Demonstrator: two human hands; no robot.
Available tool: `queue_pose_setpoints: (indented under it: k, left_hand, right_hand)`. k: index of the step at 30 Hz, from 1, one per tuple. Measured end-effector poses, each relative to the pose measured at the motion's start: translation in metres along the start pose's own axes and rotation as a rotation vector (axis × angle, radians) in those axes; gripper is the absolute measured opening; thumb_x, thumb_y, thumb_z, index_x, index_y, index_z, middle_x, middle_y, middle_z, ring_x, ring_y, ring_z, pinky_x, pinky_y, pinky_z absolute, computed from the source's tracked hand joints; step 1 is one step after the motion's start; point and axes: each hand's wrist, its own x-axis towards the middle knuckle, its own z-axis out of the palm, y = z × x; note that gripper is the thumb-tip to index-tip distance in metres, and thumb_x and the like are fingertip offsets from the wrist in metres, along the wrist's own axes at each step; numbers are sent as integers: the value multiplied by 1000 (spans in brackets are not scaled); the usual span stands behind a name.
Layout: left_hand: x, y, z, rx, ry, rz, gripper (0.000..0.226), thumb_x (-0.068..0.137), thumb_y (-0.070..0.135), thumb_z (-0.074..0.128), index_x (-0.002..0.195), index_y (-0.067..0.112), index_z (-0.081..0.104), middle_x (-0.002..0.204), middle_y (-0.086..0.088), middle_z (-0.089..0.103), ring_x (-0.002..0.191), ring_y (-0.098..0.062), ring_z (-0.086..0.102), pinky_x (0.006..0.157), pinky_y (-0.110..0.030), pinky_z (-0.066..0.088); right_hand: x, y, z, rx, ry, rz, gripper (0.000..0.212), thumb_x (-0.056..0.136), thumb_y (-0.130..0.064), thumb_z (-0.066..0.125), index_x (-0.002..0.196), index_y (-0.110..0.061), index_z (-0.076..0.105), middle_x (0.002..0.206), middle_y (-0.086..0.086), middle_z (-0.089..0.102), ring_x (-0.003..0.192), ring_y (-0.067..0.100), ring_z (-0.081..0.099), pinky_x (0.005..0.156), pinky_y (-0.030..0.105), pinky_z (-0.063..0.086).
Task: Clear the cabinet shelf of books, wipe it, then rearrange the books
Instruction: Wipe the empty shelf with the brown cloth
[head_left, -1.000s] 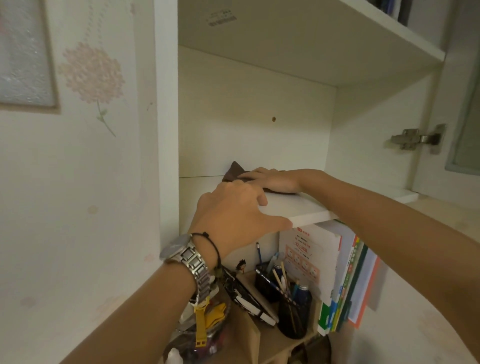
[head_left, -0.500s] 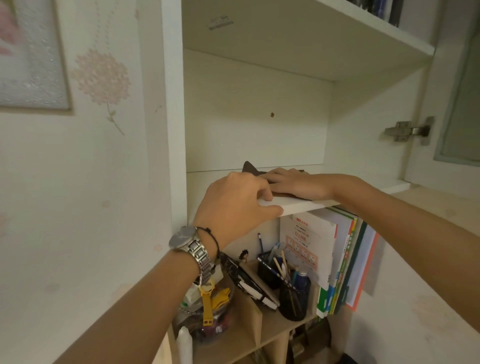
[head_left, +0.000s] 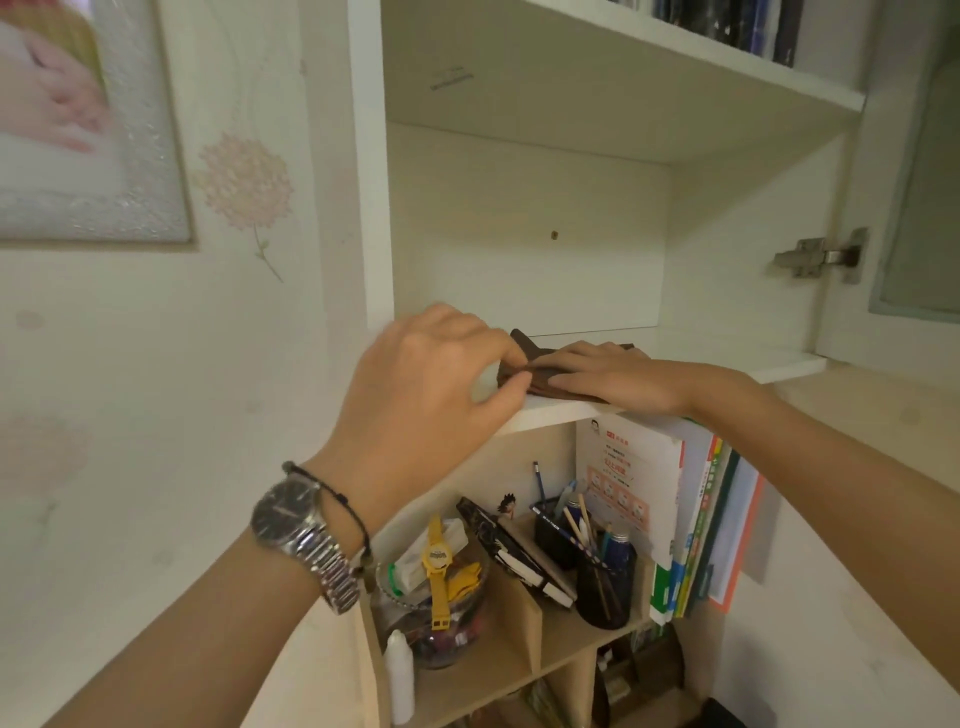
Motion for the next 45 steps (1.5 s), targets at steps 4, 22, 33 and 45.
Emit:
queue_pose_setpoints:
  k: [4, 22, 33, 45]
  left_hand:
    - [-8, -16, -14, 109, 250, 12, 11, 86, 21, 65, 91, 15, 73, 105, -1, 68, 110, -23, 55, 93, -35, 39]
    - [-12, -42, 21, -303, 447, -265, 50, 92, 11, 48, 138, 25, 35, 144, -3, 32, 138, -12, 28, 110, -44, 33]
    - [-15, -42, 24, -388, 507, -290, 37, 98, 15, 39, 134, 21, 41, 143, 0, 40, 136, -12, 35, 107, -49, 36]
    - [-16, -40, 28, -401, 523, -307, 39, 99, 12, 37, 134, 29, 38, 146, 4, 38, 137, -14, 35, 108, -47, 36]
  right_hand:
    - [-1, -15, 1, 15, -7, -55, 43, 100, -54, 22, 143, -52, 23, 151, -7, 29, 137, 24, 26, 114, 48, 18]
    - [54, -60, 7, 45, -63, -192, 46, 99, -59, 23, 144, -50, 22, 152, -8, 25, 141, 25, 19, 114, 49, 11]
    - [121, -72, 4, 111, -149, -100, 53, 97, -59, 28, 148, -46, 19, 157, -11, 14, 146, 23, 9, 116, 51, 7]
    - [145, -98, 0, 51, -206, -52, 54, 100, -57, 23, 151, -42, 13, 160, -4, 3, 147, 29, 8, 115, 48, 9]
